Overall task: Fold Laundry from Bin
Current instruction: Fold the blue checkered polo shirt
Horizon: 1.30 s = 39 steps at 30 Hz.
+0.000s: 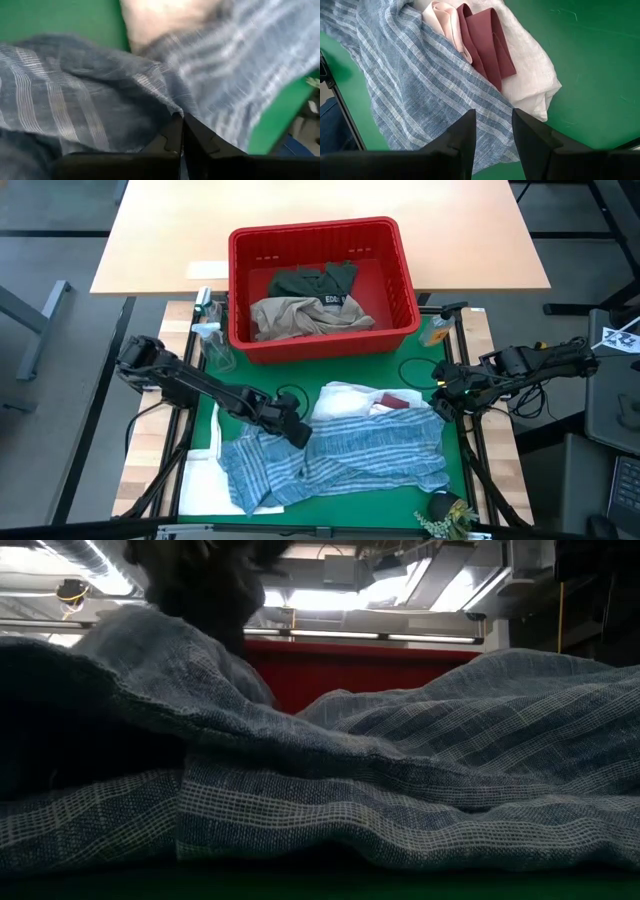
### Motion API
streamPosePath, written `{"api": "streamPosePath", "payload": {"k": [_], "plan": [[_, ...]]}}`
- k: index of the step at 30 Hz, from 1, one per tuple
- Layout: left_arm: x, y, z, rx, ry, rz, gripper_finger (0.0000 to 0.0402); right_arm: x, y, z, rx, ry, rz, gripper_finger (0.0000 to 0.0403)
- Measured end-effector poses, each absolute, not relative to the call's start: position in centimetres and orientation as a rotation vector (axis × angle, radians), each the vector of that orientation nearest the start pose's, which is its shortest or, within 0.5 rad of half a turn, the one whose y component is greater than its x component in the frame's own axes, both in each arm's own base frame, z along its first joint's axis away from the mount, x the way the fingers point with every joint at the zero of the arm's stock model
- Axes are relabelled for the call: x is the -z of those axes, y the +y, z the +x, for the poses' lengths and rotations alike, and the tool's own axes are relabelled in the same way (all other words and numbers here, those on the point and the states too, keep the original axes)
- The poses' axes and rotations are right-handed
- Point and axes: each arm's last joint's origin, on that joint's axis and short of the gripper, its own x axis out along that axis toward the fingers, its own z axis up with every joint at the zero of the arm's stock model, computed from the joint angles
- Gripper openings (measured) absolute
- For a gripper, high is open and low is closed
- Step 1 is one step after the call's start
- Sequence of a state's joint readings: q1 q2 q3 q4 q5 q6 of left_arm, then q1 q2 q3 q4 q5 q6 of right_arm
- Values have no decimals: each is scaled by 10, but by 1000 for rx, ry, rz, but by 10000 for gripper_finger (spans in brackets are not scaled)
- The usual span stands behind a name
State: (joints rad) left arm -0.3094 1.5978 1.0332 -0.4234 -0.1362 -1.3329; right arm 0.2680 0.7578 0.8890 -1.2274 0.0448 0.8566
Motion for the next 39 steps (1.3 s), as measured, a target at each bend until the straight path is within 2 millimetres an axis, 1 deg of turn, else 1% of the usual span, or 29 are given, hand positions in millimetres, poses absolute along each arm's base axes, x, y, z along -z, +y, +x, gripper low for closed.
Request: {"api": "streamPosePath", "payload": {"k": [5,9,11,16,19,22,25,28,31,36,39], "plan": [[-232,-105,286,-444,886,-1048,1,-291,27,104,272,1087,597,127],[-244,-122,268,-394,920,-1113,1,-291,27,104,272,1088,597,127],[-247,-133,261,-361,958,-1153,1,-291,27,104,271,1088,597,127],[-247,-165,242,-296,1116,-1259,0,-291,27,104,271,1088,597,127],[-248,-182,229,-295,1190,-1319,0,-290,27,104,271,1088,597,127],[-248,-199,217,-312,1222,-1392,0,-290,27,104,271,1088,598,127],[-246,-213,210,-340,1240,-1466,0,-290,27,104,271,1088,597,127],[-240,-226,207,-359,1262,-1518,0,-290,27,104,271,1088,598,127],[-230,-236,206,-371,1282,-1512,0,-291,27,104,271,1088,598,127],[-213,-243,208,-423,1302,-1468,0,-291,27,104,271,1088,598,127],[-205,-244,211,-455,1273,-1449,0,-291,27,104,267,1084,600,127]]}}
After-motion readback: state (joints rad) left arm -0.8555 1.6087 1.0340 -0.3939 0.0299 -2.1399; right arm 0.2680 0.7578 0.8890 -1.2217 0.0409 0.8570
